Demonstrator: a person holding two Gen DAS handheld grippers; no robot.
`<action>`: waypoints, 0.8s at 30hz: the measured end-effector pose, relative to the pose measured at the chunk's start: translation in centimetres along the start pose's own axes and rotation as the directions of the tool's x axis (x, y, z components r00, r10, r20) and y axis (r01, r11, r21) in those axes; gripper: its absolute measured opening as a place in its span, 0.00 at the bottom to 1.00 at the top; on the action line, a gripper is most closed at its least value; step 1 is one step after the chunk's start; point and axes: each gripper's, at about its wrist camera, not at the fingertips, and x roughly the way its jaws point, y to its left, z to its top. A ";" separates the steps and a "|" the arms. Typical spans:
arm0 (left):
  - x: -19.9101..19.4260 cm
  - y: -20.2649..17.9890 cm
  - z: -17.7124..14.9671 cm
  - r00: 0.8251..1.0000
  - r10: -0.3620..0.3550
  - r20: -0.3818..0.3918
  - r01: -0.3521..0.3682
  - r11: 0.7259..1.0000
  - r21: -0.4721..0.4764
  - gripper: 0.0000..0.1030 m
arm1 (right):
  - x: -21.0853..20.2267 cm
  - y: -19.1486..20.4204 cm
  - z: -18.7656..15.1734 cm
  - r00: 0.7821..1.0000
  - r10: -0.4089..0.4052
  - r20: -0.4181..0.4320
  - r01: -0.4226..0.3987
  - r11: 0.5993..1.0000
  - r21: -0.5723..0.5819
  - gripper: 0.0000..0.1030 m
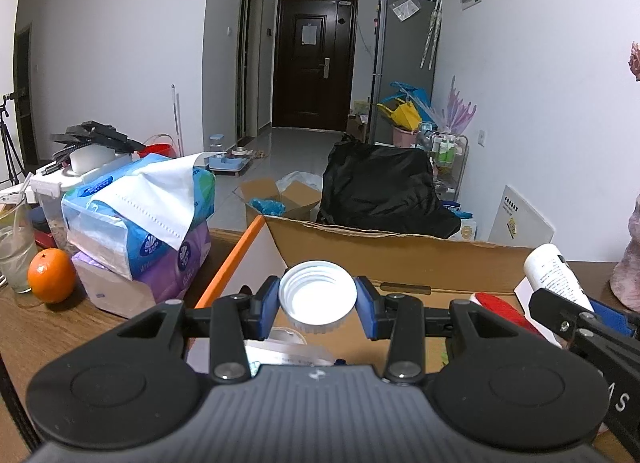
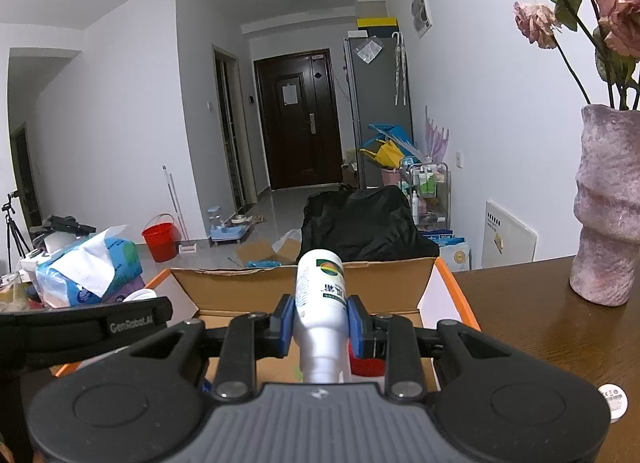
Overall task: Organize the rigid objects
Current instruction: 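Open both tools to drop the bottle cap and spray bottle into the box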
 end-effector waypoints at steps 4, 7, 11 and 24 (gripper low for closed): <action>0.2 -0.1 0.0 1.000 0.007 -0.004 -0.007 1.000 0.006 0.40 | 0.3 0.1 0.1 1.000 -0.006 -0.010 0.006 1.000 -0.010 0.26; 0.2 -0.4 -0.1 1.000 0.012 -0.011 -0.012 1.000 0.013 0.40 | 0.6 0.1 0.0 1.000 -0.009 -0.019 0.008 1.000 -0.017 0.26; 0.5 -0.2 -0.1 1.000 -0.002 -0.020 0.002 1.000 0.011 0.40 | 0.8 0.2 0.1 0.999 -0.014 -0.034 0.013 1.000 -0.028 0.26; 0.6 1.0 0.1 0.999 0.033 -0.010 -0.033 0.999 -0.010 1.00 | 0.5 -0.7 0.2 0.996 -0.069 -0.052 0.067 0.997 -0.034 0.84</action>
